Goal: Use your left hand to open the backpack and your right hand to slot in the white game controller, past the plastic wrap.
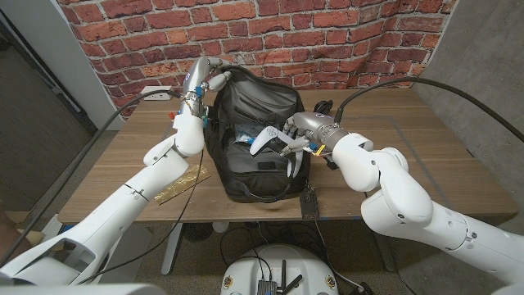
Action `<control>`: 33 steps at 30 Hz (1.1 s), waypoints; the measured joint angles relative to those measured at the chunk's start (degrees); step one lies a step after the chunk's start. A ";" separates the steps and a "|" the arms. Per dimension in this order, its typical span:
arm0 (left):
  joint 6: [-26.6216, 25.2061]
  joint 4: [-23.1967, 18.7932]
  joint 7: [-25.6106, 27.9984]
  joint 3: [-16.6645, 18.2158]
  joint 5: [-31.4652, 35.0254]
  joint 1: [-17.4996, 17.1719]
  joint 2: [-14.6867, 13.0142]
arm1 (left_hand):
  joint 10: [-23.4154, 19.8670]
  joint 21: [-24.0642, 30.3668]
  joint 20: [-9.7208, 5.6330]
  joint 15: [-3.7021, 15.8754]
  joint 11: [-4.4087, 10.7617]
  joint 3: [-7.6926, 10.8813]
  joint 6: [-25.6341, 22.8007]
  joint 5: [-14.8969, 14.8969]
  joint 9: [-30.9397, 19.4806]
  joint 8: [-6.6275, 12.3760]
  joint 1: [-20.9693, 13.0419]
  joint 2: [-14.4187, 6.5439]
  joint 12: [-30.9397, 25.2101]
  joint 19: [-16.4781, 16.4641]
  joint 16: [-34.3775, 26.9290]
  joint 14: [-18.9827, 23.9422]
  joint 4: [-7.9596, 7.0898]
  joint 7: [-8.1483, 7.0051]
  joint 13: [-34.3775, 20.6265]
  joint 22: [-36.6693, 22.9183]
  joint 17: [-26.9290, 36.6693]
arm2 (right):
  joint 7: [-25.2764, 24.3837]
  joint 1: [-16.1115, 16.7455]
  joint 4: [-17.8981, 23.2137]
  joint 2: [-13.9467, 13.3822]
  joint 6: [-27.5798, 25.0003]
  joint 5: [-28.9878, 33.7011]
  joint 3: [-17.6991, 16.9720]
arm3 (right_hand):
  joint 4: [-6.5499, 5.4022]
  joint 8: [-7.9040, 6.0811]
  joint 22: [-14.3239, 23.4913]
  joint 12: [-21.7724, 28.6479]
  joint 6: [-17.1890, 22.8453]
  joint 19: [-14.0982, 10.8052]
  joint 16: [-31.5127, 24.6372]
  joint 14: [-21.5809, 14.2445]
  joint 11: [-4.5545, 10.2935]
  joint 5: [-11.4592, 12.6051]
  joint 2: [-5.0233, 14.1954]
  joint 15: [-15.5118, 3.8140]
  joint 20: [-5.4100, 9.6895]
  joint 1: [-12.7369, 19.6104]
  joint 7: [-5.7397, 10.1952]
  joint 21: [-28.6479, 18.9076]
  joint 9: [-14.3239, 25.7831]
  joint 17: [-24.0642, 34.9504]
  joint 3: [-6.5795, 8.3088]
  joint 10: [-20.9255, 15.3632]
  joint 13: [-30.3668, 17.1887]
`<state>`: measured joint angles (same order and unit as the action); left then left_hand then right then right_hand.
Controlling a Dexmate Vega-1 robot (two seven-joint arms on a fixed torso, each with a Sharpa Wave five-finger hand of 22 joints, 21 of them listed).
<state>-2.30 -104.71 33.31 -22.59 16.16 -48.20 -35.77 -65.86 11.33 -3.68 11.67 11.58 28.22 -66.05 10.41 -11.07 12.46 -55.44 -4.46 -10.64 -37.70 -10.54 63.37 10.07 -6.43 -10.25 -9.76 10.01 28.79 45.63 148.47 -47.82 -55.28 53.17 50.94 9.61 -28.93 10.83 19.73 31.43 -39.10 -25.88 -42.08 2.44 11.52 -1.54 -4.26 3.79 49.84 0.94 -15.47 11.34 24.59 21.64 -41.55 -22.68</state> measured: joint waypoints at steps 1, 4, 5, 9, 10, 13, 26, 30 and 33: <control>0.00 0.00 0.04 0.00 -0.05 -0.04 0.04 | 0.00 0.00 0.00 0.08 0.00 0.00 0.00 0.00 0.00 -0.04 0.00 0.00 0.00 0.00 0.00 0.08 0.00 0.00 0.00 0.00 0.00 | 0.29 0.10 -0.30 0.41 0.59 0.21 -0.24 | 0.00 0.05 0.00 0.00 0.00 0.00 0.00 0.00 0.00 0.00 0.00 0.01 0.00 0.00 0.00 0.00 0.00 0.00 0.00 0.00 0.00; 0.00 0.04 0.19 0.00 -0.22 -0.15 0.14 | 0.00 0.00 0.00 0.21 0.00 0.00 0.01 0.00 0.00 -0.04 0.00 0.00 0.01 0.00 0.00 0.20 0.00 -0.01 0.00 0.00 0.00 | 0.80 0.38 -1.16 1.57 1.82 0.60 -0.93 | 0.00 0.09 0.00 -0.01 0.00 0.00 0.22 -0.04 0.00 0.00 0.00 -0.04 0.00 0.00 0.00 0.00 0.01 0.00 0.00 0.00 0.00; 0.00 0.05 0.23 0.00 -0.26 -0.20 0.21 | 0.01 0.00 0.00 0.21 0.00 0.00 0.01 0.00 0.00 -0.04 0.00 0.01 0.01 0.00 0.00 0.21 0.00 -0.01 0.00 0.00 0.00 | 1.02 0.41 -1.22 1.65 2.38 0.76 -0.98 | 0.00 0.07 0.00 -0.02 0.00 0.00 0.27 -0.13 0.00 0.00 0.00 -0.13 0.00 0.00 0.00 0.00 0.01 0.00 0.00 0.00 0.00; 0.00 0.10 0.41 0.03 -0.58 -0.33 0.41 | 0.01 0.00 0.00 0.21 0.00 0.00 0.07 0.00 0.01 -0.05 0.00 0.01 0.03 0.00 0.00 0.20 0.00 -0.08 0.00 0.00 0.00 | 1.57 0.79 -2.12 3.05 4.02 1.13 -1.83 | 0.00 -0.14 -0.01 -0.05 0.00 0.00 0.34 -0.14 0.01 0.00 0.00 -0.14 0.00 0.00 0.00 0.00 0.01 0.00 0.00 0.00 0.00; 0.00 0.10 0.43 0.03 -0.60 -0.34 0.42 | 0.01 0.00 0.00 0.21 0.00 0.00 0.06 0.00 0.00 -0.05 -0.01 0.01 0.07 0.00 0.00 0.20 0.00 -0.07 0.00 0.00 0.00 | 1.64 0.83 -2.22 3.21 4.19 1.17 -1.93 | 0.00 -0.14 -0.01 -0.06 0.00 0.00 0.35 -0.14 0.01 0.00 0.00 -0.13 0.00 0.00 0.00 0.00 0.01 0.00 0.00 0.00 0.00; 0.00 0.14 0.57 0.05 -0.75 -0.41 0.57 | 0.02 0.00 0.00 0.20 0.00 0.00 -0.12 0.00 0.01 -0.06 -0.01 0.02 0.10 0.00 0.00 0.20 0.00 0.12 0.00 0.00 0.00 | 1.97 1.05 -2.80 4.04 5.24 1.40 -2.43 | 0.00 -0.14 -0.01 -0.07 -0.01 0.00 0.38 -0.14 0.01 0.00 0.00 -0.14 0.00 0.00 0.00 0.00 0.01 0.00 0.00 0.00 0.00; -2.19 -0.61 1.29 0.48 -1.90 -0.70 1.73 | -0.87 0.00 0.01 0.92 -0.21 0.00 -0.58 0.00 0.04 -0.31 -0.26 0.26 -0.18 -0.62 -0.50 1.74 0.00 0.89 -0.03 0.00 -0.01 | 2.54 1.47 -5.56 7.57 9.89 1.79 -4.04 | -0.01 -0.11 -0.01 -0.39 0.20 0.00 0.45 -0.34 0.02 0.00 0.00 -0.32 0.00 0.00 -0.20 0.00 -0.04 0.27 -0.02 0.00 -1.18; -3.50 -1.34 1.30 0.77 -2.59 -0.83 2.15 | -1.00 0.33 0.01 0.93 -0.14 0.00 -0.66 0.00 0.00 -0.31 -0.40 0.38 -0.41 -1.23 -0.50 2.15 0.00 1.03 -0.03 0.00 -0.01 | 2.55 1.48 -6.23 8.31 10.85 1.80 -4.22 | -0.01 -0.08 -0.01 -0.36 0.20 0.00 0.45 -0.34 0.02 0.00 0.00 -0.33 0.00 0.00 -0.20 0.00 -0.03 0.28 -0.03 0.00 -1.25; -4.69 -2.06 1.30 1.10 -3.31 -0.92 2.58 | -1.17 0.33 0.01 1.02 -0.30 0.00 -0.76 0.00 -0.01 -0.32 -0.56 0.23 -0.42 -1.23 -0.50 2.25 0.00 1.14 -0.04 0.00 -0.01 | 2.55 1.44 -6.69 8.81 11.75 1.81 -4.34 | 0.00 -0.08 -0.02 -0.22 0.20 0.00 0.45 -0.34 0.02 0.00 0.00 -0.33 0.00 0.00 -0.20 0.00 -0.03 0.28 -0.04 0.00 -1.26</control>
<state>-6.99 -106.77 34.61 -21.48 12.85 -49.13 -33.18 -67.04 11.66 -3.68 12.69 11.28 28.21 -66.82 10.41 -11.08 12.14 -55.99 -4.23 -11.06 -38.93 -11.03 65.62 10.07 -5.29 -10.28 -9.76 10.00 31.34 47.07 141.78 -39.01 -43.53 54.98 46.60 9.61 -29.01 10.81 19.51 31.63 -39.10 -25.44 -42.42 2.46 11.52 -1.54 -4.59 3.79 49.84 0.73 -15.47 11.31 24.87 21.60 -41.55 -23.95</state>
